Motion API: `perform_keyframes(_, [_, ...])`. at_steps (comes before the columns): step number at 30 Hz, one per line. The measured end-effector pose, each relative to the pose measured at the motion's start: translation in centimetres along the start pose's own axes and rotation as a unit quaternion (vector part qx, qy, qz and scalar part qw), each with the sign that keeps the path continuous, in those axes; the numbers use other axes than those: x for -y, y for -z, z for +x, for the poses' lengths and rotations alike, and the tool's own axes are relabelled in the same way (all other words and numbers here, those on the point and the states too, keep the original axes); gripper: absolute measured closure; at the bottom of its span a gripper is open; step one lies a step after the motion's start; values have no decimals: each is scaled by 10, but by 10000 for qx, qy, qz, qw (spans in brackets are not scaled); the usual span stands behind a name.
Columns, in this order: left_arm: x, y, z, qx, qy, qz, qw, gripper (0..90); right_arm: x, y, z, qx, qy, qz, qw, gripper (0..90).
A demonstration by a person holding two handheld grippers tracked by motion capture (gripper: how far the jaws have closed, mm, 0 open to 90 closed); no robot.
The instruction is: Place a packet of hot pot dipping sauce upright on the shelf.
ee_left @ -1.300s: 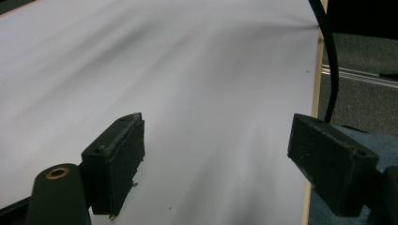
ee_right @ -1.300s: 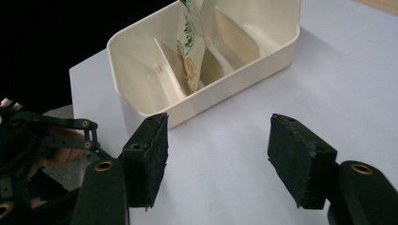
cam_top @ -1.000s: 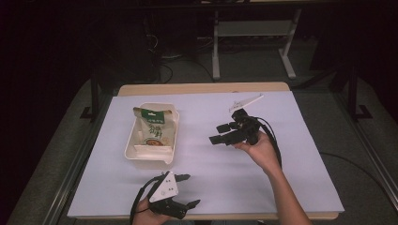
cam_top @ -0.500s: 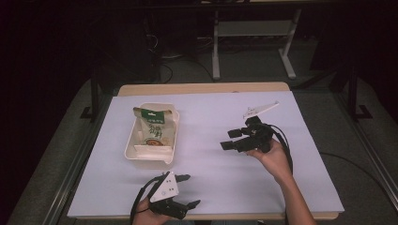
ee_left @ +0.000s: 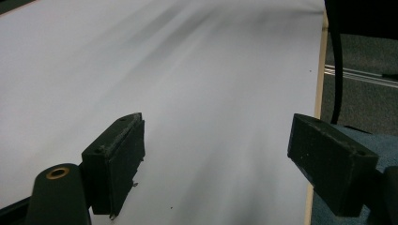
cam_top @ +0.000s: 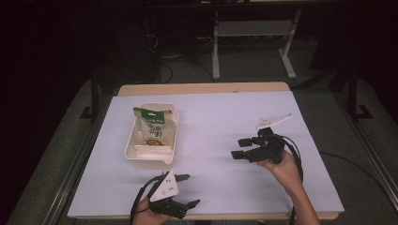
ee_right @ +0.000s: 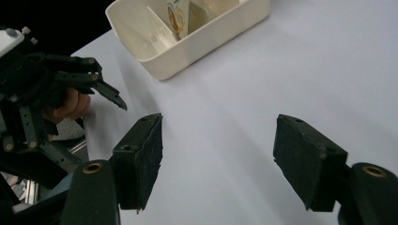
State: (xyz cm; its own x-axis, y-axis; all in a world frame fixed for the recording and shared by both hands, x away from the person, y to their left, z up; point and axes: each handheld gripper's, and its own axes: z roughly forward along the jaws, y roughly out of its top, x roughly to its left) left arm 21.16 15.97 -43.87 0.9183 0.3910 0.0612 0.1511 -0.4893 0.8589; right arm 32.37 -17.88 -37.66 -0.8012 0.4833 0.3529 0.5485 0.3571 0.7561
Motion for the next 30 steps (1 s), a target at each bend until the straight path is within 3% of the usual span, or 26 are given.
perform_keyframes(30, [1,-2,0,-1,16,29,10000,188,66,25,0,185,-258,5,9995,309])
